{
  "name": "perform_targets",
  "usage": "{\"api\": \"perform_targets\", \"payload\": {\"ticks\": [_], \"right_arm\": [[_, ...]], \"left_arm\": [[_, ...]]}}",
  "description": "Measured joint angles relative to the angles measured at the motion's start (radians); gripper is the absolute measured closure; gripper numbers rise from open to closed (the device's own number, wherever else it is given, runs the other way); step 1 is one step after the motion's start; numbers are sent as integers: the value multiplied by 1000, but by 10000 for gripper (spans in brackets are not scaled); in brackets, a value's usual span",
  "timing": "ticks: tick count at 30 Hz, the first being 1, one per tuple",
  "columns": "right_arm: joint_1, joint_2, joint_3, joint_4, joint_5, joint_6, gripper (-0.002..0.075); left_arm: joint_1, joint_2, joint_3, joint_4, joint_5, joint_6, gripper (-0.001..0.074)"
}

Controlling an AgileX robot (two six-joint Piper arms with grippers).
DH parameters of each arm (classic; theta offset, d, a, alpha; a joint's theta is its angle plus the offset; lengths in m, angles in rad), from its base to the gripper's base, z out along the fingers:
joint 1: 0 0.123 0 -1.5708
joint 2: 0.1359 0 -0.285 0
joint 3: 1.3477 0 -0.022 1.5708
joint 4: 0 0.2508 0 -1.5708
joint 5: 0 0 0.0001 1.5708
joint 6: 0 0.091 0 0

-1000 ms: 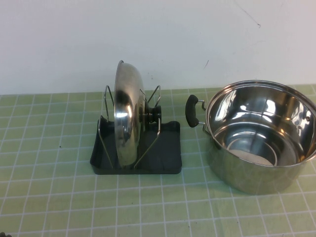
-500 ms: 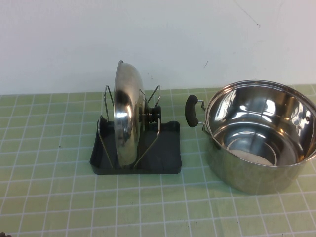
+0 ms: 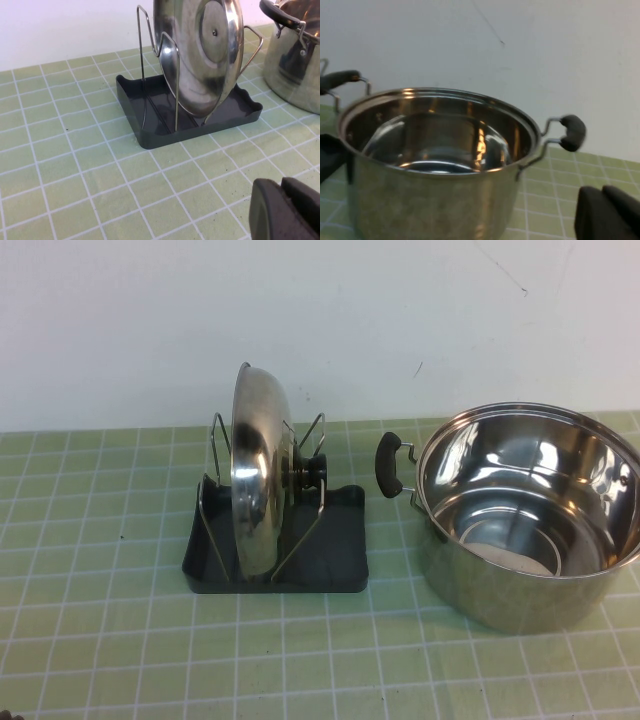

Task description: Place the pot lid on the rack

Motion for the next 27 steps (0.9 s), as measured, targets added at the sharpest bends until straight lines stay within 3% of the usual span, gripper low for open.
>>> {"api": "perform_targets", "payload": {"ticks": [5, 8, 14, 27], "right_arm": [[-145, -54, 20, -53, 60, 108, 727], [-186, -56, 20, -214, 158, 285, 727], [-164, -56, 20, -376, 289, 496, 727], [-120, -57, 20, -387, 291, 518, 727]], "left_arm": [[0, 0, 0, -2, 0, 0, 734], [0, 0, 0, -2, 0, 0, 734], [0, 0, 0, -2, 0, 0, 734], [0, 0, 0, -2, -2, 2, 736]]}}
